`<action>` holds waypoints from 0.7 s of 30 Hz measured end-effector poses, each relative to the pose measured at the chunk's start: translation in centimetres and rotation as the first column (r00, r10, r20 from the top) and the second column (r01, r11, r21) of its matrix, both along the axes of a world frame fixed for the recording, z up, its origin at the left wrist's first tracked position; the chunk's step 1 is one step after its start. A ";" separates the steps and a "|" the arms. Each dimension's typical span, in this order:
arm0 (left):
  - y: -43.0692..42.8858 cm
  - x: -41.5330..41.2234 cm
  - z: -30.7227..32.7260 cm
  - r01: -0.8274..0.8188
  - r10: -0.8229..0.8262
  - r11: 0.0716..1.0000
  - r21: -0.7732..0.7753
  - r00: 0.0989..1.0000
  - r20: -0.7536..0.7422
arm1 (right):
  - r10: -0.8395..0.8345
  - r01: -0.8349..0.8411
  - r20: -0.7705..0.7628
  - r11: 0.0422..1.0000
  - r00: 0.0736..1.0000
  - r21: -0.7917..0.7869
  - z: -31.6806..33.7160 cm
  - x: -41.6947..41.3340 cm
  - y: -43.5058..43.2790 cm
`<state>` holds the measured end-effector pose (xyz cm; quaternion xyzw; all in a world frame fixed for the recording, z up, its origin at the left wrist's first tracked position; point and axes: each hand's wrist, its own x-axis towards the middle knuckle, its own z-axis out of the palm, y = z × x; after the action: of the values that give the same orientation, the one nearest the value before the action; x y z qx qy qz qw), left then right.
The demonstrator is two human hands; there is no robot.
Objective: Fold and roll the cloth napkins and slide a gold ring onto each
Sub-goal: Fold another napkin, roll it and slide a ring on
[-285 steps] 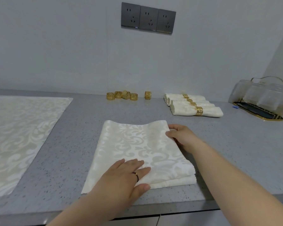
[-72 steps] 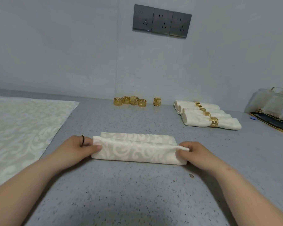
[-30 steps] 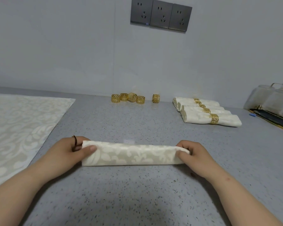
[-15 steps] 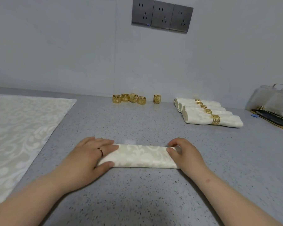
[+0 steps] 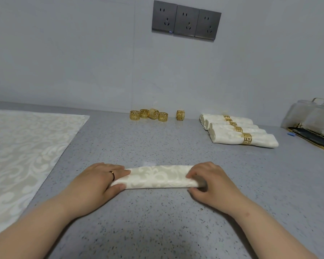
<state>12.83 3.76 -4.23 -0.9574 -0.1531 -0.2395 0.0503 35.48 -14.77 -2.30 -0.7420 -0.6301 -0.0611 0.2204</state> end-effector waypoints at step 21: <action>-6.6 9.8 3.0 0.111 -0.129 0.990 -0.092 0.970 -0.208 | 0.067 -0.072 -0.096 0.997 0.993 -0.043 -0.2 0.8 0.1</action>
<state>22.67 -2.85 -1.21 -0.9863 -0.0980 -0.1317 0.0137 36.23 -14.69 -2.45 -0.7265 -0.6457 -0.0037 0.2348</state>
